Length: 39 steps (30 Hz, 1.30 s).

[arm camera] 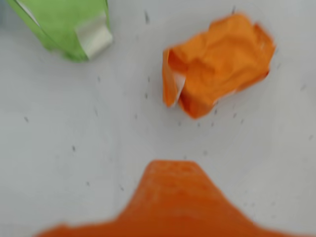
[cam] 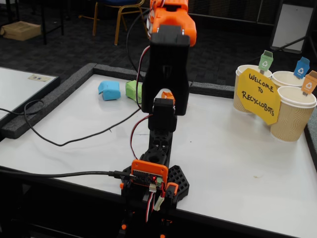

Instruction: Sort rubbish by color.

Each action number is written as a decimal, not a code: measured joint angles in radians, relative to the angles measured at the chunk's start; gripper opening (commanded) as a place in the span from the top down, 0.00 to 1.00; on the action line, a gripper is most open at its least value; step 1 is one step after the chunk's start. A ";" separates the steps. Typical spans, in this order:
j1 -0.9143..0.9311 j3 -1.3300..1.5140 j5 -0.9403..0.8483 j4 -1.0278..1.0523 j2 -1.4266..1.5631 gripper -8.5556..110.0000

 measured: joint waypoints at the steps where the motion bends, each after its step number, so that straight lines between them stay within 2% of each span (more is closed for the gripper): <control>1: 0.000 0.000 0.000 -0.011 -0.012 0.88; 9: 0.031 0.000 -0.058 -0.100 -0.028 0.85; 23: 0.032 0.000 -0.175 -0.103 -0.106 0.84; 39: 0.089 -0.201 -0.425 -0.114 -0.333 0.82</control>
